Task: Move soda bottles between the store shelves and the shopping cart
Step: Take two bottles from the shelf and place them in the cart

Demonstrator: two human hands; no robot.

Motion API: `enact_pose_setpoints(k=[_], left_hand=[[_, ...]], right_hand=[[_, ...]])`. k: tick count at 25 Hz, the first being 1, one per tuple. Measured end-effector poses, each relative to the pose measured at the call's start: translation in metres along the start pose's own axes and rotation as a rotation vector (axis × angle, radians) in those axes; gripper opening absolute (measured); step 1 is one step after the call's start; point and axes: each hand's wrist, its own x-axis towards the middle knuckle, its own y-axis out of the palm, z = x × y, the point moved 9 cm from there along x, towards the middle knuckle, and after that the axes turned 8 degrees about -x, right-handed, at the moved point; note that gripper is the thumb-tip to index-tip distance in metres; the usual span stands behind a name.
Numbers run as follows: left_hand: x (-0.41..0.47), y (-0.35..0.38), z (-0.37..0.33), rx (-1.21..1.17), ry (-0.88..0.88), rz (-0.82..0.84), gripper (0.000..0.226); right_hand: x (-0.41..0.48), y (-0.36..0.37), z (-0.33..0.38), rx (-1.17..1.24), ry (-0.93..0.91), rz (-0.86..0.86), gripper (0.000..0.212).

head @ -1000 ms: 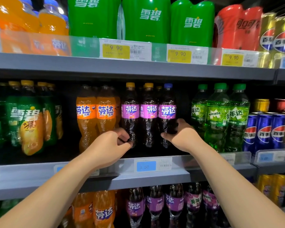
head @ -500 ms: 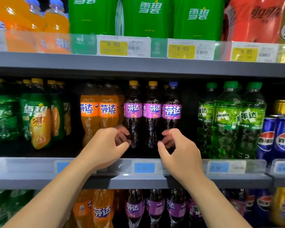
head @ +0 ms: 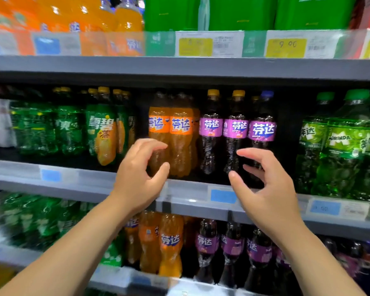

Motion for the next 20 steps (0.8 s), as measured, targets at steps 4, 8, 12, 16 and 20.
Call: enact_pose_setpoints(k=[4,8,12,16,20], left_hand=[[-0.044,-0.073,0.025,0.033,-0.049,0.062,0.046],[-0.089,-0.159,0.059,0.085,-0.134,0.144,0.05],[-0.144,-0.256,0.095,0.212,-0.201,0.2,0.051],[-0.198,-0.352,0.135,0.321,-0.31,0.208,0.048],[-0.257,-0.445,0.172,0.411,-0.459,0.155,0.052]], right_hand=[[-0.021,0.038,0.061,0.089,-0.064,0.079,0.042],[-0.051,0.107,0.132,0.177,-0.085,0.182,0.043],[-0.086,0.189,0.206,0.257,-0.099,0.282,0.042],[-0.117,0.269,0.284,0.362,-0.145,0.406,0.038],[-0.148,0.349,0.354,0.438,-0.205,0.504,0.04]])
